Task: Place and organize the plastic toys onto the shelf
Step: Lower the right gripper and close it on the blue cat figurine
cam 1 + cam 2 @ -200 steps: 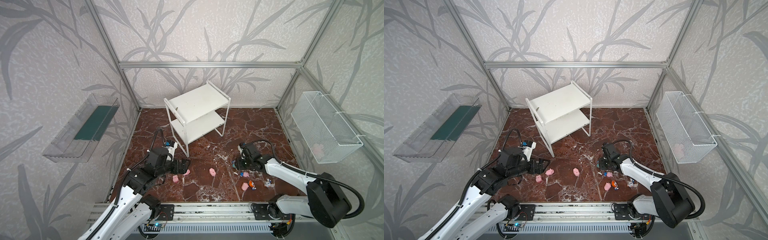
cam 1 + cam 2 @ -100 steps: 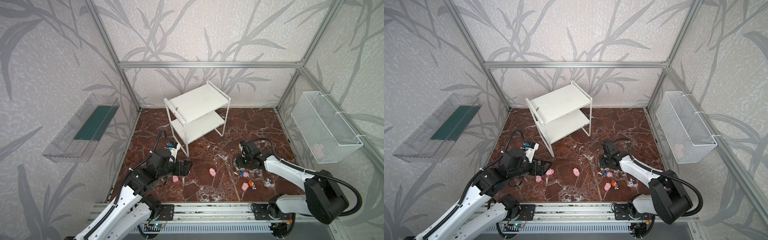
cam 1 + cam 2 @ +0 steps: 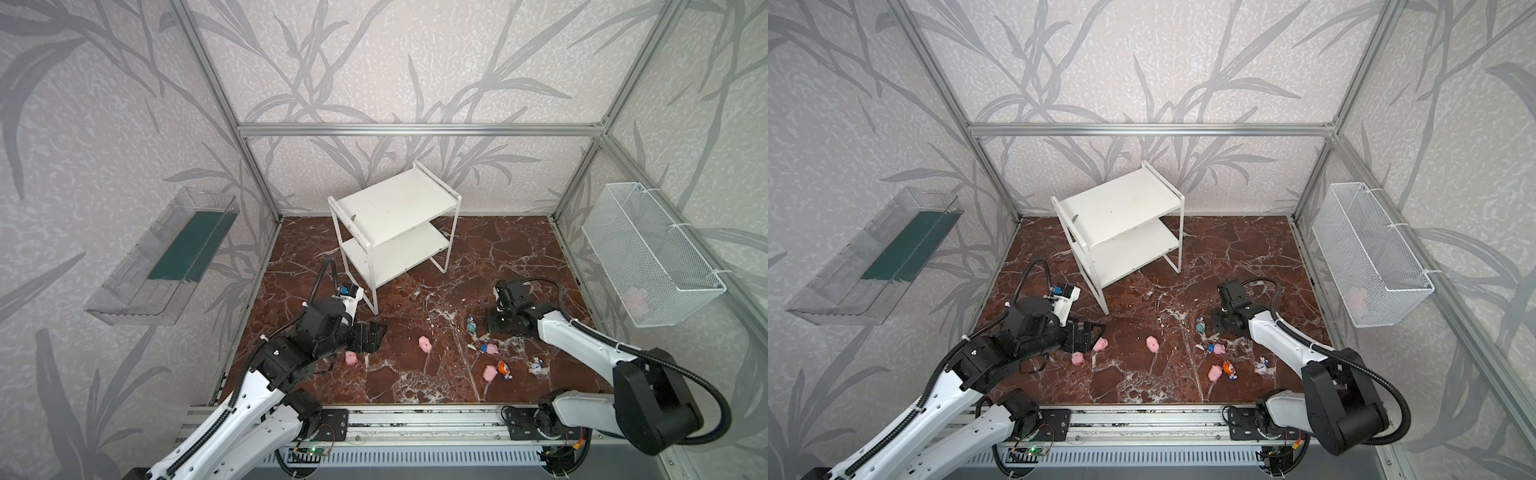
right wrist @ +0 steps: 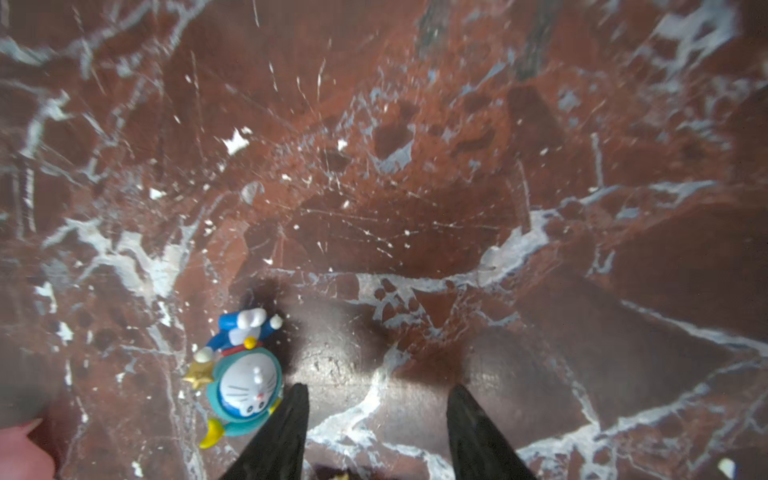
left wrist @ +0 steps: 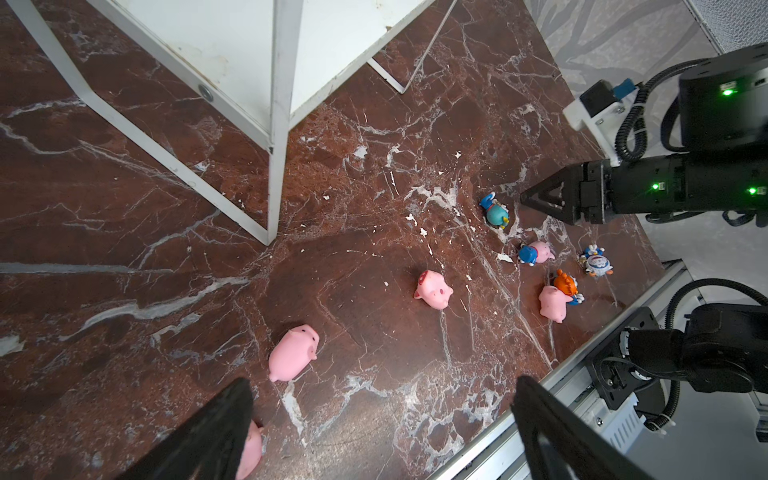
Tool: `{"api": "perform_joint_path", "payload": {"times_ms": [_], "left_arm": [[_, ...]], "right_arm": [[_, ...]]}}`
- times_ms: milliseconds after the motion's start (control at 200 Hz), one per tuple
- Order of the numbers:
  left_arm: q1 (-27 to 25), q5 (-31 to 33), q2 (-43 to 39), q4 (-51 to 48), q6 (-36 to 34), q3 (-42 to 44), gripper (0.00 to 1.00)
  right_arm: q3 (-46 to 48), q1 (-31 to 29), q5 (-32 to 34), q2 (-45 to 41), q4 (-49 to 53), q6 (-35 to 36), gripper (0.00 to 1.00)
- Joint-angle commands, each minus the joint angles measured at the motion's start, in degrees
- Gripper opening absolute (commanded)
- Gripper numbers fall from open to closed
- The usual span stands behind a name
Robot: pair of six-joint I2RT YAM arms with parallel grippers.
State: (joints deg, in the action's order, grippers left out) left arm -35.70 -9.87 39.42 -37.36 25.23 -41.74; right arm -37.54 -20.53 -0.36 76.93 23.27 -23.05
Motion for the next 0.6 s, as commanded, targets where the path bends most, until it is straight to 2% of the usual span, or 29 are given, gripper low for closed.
{"api": "perform_joint_path", "payload": {"times_ms": [0, 150, 320, 410, 595], "left_arm": [[-0.44, 1.46, -0.66, 0.12, 0.03, 0.61, 0.99], [-1.0, 2.21, -1.08, -0.16, 0.27, 0.69, 0.99], [-1.51, 2.82, -0.94, -0.3, 0.3, 0.61, 0.99], [-1.82, 3.19, -1.09, -0.64, 0.32, 0.55, 0.99], [-2.2, 3.72, -1.29, -0.51, 0.15, 0.61, 0.99]], "right_arm": [[-1.97, -1.47, -2.75, 2.36, 1.97, 1.7, 0.52], [-3.72, -7.39, -4.04, 5.01, -0.94, 0.51, 0.51], [-7.96, -12.26, -8.99, 7.4, -3.52, -1.21, 0.51], [-9.04, -12.07, -7.54, 6.18, -2.1, -0.99, 0.51], [-9.4, -7.41, -7.58, 3.57, -2.45, 1.69, 0.49]]}}
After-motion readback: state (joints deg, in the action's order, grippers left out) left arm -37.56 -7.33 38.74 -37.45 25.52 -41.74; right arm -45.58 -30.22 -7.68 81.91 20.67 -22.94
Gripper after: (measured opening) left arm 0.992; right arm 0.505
